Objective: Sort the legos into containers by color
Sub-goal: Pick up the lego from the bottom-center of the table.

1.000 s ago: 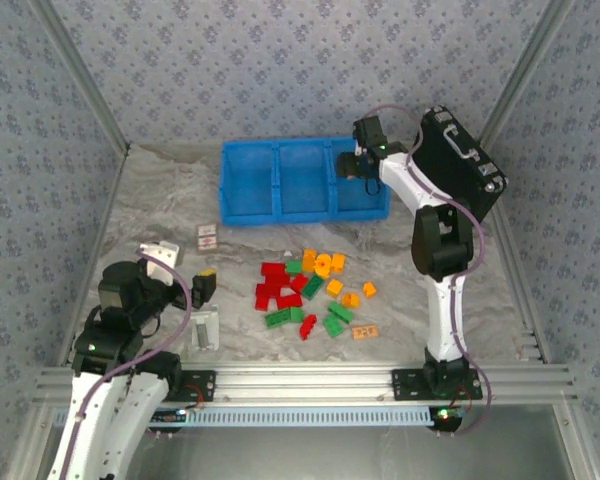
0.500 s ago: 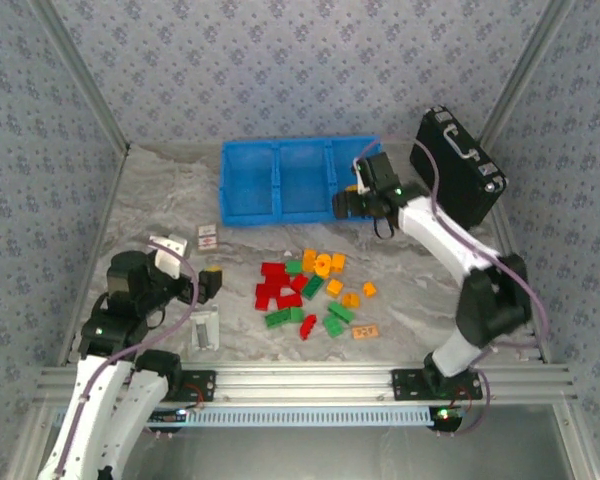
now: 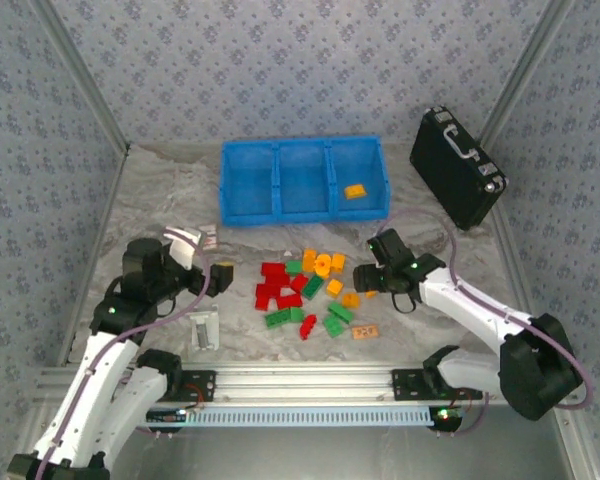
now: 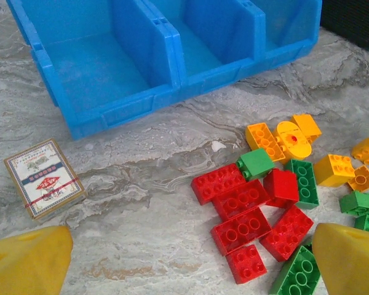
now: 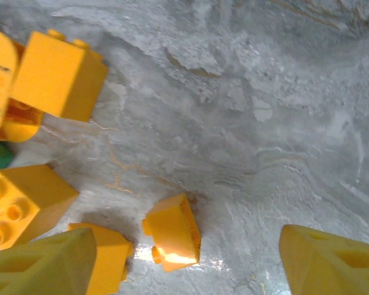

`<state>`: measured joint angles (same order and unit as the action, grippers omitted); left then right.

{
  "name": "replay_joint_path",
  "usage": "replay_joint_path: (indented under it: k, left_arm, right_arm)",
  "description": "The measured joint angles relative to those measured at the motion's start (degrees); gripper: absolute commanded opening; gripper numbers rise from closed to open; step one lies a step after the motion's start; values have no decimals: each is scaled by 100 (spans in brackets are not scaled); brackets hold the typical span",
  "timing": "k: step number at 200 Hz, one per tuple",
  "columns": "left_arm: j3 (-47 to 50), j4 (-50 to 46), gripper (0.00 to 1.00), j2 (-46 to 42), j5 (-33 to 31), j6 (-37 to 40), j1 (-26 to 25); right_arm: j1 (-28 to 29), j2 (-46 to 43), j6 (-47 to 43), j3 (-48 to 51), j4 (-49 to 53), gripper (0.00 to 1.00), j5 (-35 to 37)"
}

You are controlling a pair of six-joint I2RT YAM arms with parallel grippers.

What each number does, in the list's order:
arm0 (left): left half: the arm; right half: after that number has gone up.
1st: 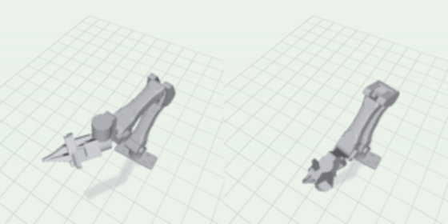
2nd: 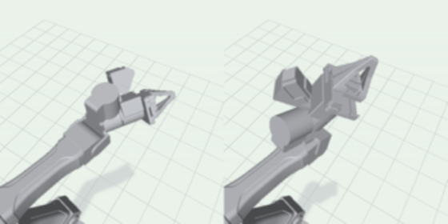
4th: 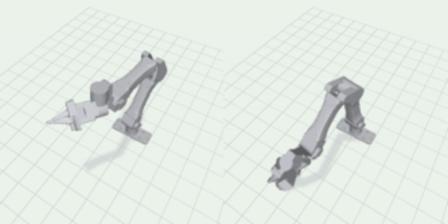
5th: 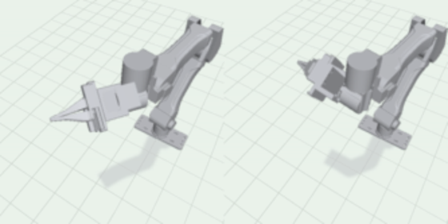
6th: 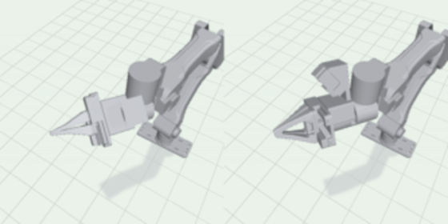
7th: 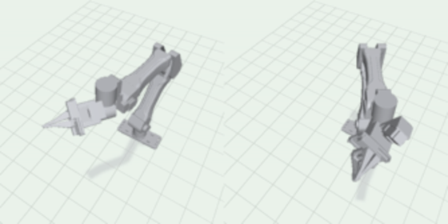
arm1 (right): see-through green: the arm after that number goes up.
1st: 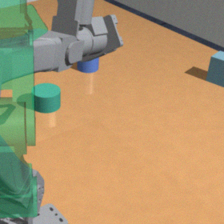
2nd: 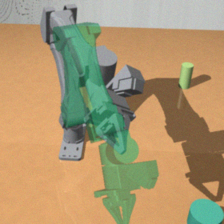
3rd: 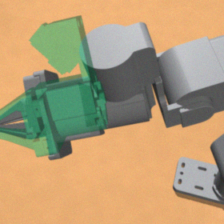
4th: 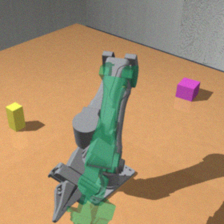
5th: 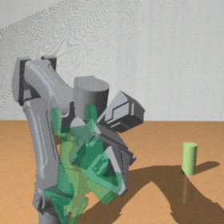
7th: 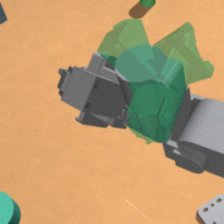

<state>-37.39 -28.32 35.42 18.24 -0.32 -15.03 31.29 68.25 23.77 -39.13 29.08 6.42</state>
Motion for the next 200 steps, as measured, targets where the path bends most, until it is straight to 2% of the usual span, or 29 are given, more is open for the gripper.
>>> replay_joint_path:
  k: [37, 55, 92, 117, 140, 179, 200]
  left_arm:
    - [0, 7, 100, -52, 7, -42, -74]
    - [0, 2, 100, -87, 96, -37, -153]
    - [-197, -129, 100, 85, 422, -50, -378]
    - [-627, -273, 100, 389, 354, -87, -651]
    - [-1480, -693, 100, 990, 179, -151, -866]
    - [-4245, -2006, 100, 2743, -76, -181, -1049]
    - [-5171, -2441, 100, 3217, -247, -146, -1126]
  right_arm:
    - [35, 260, 197, 232, -308, 73, 35]
    - [72, 450, 254, 323, -468, 69, 39]
    - [101, 595, 317, 380, -603, 56, 131]
    - [107, 616, 389, 380, -658, 46, 179]
    - [136, 710, 387, 380, -669, 41, 199]
    - [179, 837, 387, 378, -669, 33, 199]
    - [195, 835, 387, 348, -649, 30, 201]
